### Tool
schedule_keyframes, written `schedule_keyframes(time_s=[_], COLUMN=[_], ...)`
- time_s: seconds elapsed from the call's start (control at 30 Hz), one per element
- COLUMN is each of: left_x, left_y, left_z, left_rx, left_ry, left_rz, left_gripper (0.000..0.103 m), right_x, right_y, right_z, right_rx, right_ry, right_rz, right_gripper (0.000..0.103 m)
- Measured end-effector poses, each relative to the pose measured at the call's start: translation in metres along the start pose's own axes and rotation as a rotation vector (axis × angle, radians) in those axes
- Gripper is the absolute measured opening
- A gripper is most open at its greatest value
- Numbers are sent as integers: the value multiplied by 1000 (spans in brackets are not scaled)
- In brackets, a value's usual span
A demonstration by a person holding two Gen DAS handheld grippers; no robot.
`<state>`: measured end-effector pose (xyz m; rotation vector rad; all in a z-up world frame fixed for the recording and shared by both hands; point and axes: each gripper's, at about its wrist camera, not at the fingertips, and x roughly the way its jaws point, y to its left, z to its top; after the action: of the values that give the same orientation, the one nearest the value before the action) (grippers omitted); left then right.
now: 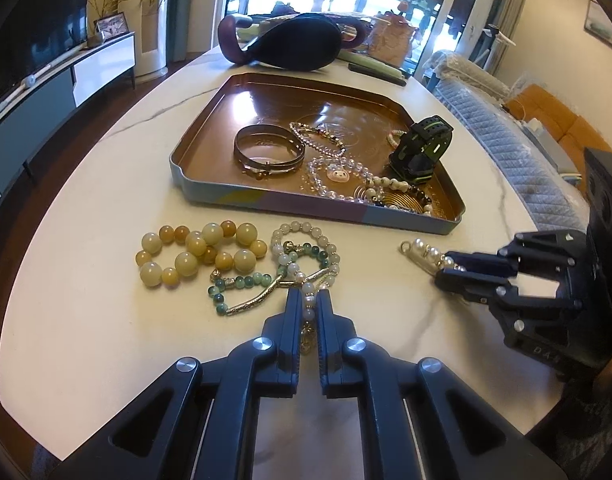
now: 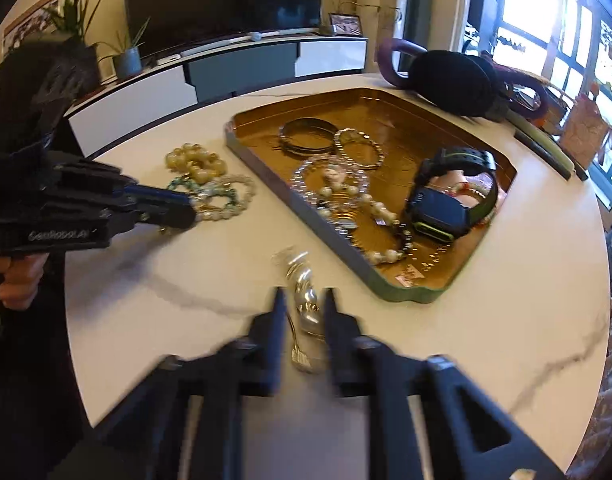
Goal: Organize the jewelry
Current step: 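Carry the white-green bracelet with the left tool while the right carries the brooch pin over the tray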
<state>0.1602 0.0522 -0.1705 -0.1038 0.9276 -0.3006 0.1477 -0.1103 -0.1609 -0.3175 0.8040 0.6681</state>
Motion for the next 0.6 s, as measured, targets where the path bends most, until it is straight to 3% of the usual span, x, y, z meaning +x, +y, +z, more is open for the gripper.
schedule_keyframes(time_s=[0.17,0.33,0.6], left_x=[-2,-12,-39], left_y=[2,-6,-4], left_z=[0,3,13], left_rx=[-35,-12,-89], left_ry=[-5,-46,-108], left_rz=[-23,-24,-111], left_gripper=[7,7,7], right_x=[-8,-19,-32], right_y=[0,-18,-35], right_z=[-1,-4,-11], right_rx=[11,117,224], right_ry=[-33,-89,-151], right_rz=[-80,-73,-91], right_gripper=[10,10,10])
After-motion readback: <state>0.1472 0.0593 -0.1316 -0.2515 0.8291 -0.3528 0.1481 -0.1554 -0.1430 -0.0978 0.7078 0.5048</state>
